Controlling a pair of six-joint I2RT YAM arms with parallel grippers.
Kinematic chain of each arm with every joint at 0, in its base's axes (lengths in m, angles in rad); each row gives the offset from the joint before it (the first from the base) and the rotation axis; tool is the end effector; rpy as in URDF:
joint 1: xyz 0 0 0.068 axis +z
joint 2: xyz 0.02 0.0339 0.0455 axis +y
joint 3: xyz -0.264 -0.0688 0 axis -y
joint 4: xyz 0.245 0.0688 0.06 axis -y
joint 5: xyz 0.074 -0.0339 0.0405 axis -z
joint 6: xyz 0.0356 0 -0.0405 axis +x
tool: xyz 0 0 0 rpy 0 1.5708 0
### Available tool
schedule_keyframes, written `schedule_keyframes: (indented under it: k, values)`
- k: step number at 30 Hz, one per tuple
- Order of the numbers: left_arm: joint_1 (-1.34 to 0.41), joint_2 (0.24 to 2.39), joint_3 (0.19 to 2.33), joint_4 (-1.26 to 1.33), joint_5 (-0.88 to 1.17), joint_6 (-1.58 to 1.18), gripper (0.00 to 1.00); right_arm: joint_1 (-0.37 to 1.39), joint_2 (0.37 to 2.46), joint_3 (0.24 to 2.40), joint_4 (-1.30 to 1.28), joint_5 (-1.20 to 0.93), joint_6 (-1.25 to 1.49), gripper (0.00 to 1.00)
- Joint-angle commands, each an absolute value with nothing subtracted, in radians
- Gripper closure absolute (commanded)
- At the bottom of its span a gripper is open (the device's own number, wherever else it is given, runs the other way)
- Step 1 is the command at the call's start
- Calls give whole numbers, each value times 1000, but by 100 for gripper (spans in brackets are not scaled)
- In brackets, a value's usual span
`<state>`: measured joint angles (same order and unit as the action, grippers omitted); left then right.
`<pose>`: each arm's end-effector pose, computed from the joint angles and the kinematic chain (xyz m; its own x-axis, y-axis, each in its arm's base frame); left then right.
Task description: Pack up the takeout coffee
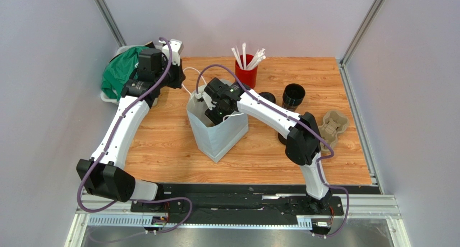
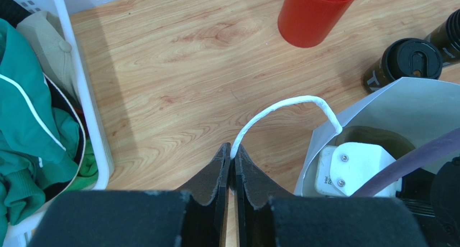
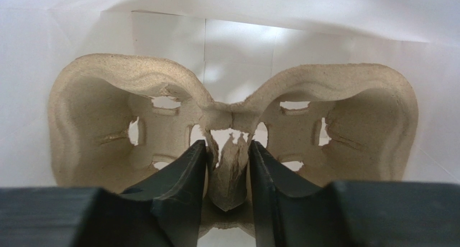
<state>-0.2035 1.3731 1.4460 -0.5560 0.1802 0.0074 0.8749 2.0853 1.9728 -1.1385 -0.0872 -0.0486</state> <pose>0.2971 -0.0678 0.3994 -0.4523 0.1008 -0.8861 0.3576 0.9307 -0.0767 0.2762 0.3355 0.2715 -0.5699 -0.7577 -0.3180 -0.8108 0.5815 0.0673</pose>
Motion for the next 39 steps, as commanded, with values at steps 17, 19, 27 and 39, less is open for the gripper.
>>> schedule_keyframes:
  k: [17,19,27,39]
  values:
    - [-206,1361,1451,-495,187,6,82,882,2025,2060,-1154,-68,-84,37]
    - [-206,1358,1448,-499,187,6,80,882,2007,2057,-1140,-69,-87,33]
    - [-206,1355,1440,-502,187,6,75,876,1915,2069,-1066,-87,-106,19]
    - [-206,1341,1434,-503,244,28,66,850,1750,1987,-879,-110,-140,17]
